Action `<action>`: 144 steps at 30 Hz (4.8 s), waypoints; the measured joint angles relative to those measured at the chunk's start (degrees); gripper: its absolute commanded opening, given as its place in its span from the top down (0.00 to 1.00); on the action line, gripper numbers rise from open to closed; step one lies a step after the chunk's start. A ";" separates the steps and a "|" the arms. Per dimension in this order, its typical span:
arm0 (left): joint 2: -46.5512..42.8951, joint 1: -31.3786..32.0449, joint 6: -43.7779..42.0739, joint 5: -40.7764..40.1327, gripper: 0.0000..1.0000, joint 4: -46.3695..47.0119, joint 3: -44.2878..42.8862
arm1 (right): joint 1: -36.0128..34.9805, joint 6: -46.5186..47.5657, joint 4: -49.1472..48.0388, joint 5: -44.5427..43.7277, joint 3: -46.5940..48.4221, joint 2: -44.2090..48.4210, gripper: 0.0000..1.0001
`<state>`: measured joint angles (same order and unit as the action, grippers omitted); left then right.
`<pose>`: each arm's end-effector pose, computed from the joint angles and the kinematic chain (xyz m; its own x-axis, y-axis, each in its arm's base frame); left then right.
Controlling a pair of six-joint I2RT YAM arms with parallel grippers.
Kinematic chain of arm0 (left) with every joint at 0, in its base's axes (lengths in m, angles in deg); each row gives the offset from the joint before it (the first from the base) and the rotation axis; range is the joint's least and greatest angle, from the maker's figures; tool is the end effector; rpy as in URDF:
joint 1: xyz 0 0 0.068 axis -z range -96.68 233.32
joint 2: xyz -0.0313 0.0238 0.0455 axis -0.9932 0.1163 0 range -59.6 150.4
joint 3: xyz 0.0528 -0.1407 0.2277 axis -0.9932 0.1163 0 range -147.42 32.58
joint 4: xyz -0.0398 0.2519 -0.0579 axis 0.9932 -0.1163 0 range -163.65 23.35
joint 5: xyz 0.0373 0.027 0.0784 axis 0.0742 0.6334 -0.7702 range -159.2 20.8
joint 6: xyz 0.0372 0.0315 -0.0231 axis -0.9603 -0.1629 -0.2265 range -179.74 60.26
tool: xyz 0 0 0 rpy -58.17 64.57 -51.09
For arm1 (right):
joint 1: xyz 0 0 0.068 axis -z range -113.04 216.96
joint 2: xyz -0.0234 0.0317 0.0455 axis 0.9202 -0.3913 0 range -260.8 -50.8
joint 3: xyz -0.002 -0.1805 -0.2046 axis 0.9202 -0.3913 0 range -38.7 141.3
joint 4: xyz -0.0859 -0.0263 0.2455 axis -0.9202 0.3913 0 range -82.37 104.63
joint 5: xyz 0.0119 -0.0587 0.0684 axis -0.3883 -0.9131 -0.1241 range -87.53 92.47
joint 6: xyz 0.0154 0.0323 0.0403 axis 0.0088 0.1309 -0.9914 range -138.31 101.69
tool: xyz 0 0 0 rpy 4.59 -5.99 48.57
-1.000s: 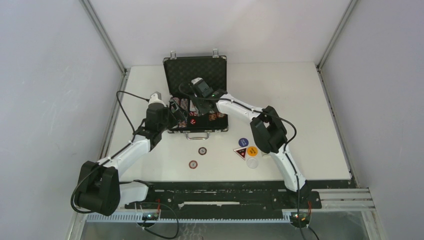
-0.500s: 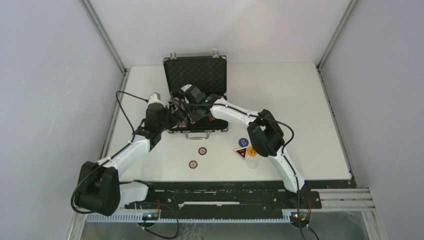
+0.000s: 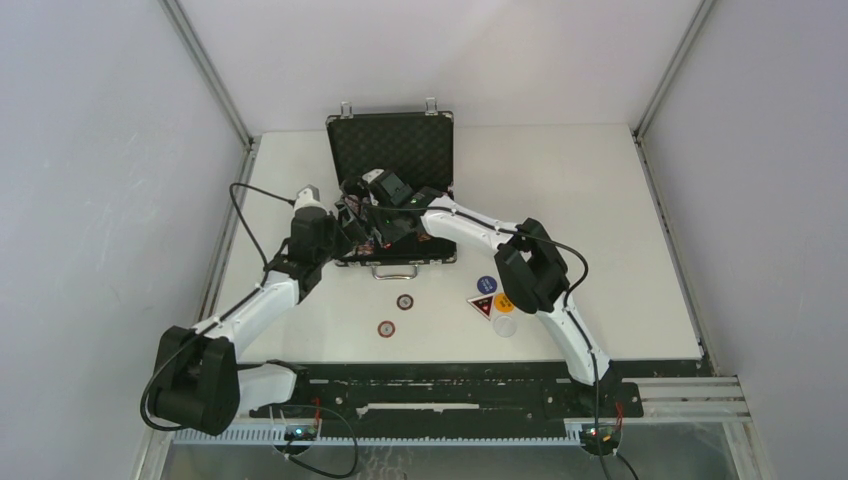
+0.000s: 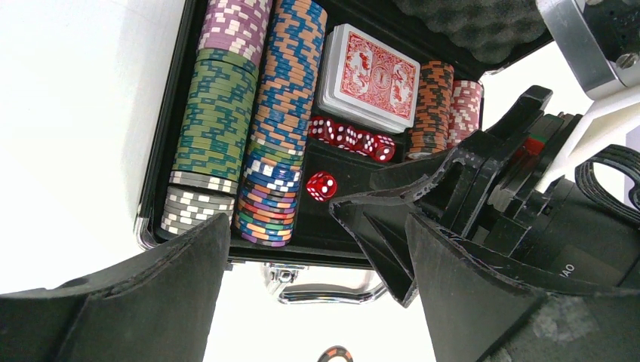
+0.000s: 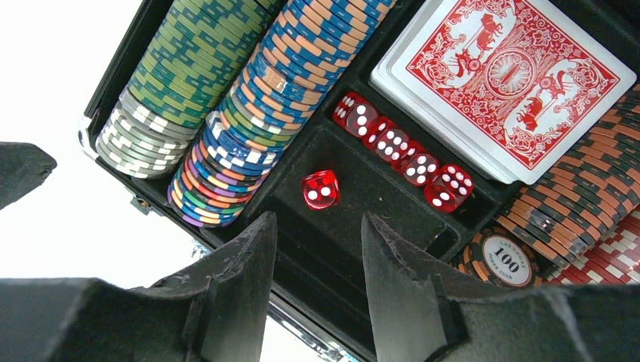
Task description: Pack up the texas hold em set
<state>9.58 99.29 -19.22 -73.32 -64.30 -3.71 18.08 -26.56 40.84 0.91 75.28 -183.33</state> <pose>0.2496 -0.0687 0.2219 -0.5110 -0.5278 -0.6784 -0.1542 0.8328 -0.5317 0.3412 0.3893 0.2009 -0.6177 -0.4894 -0.6156 -0.6602 0.7481 0.0676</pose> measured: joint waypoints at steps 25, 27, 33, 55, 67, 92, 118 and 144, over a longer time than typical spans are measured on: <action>-4.81 -1.29 2.19 -3.45 0.17 0.00 3.04 | 0.04 -1.07 -0.20 2.14 0.00 -2.38 0.50; -4.94 -1.73 2.64 -3.72 0.16 0.04 3.28 | 0.04 -1.07 -0.35 2.12 0.00 -2.69 0.51; -5.27 -2.45 3.61 -3.93 0.17 0.02 3.74 | 0.17 -1.18 -0.46 1.92 0.11 -4.22 0.59; -5.46 -2.60 4.11 -3.69 0.17 0.11 3.74 | 0.59 -1.27 -1.27 0.33 -0.17 -3.37 0.72; -5.46 -2.60 4.11 -3.21 0.17 0.94 3.74 | 1.53 -1.09 -2.05 0.11 -0.39 0.39 0.72; -3.72 -2.62 4.04 -1.88 0.17 1.44 3.74 | 7.93 -0.81 -2.01 -1.62 2.36 -0.37 0.49; -5.14 2.05 2.25 -1.70 0.11 3.06 3.74 | 13.31 -7.54 -9.16 -6.80 -38.16 33.14 0.37; 0.66 11.17 -1.92 -2.16 0.11 1.38 0.79 | 19.82 -12.70 -2.32 -16.92 -63.45 46.29 0.07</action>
<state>10.24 110.46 -21.15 -75.49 -62.92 -2.92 37.90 -39.26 38.53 -16.01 11.83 -137.04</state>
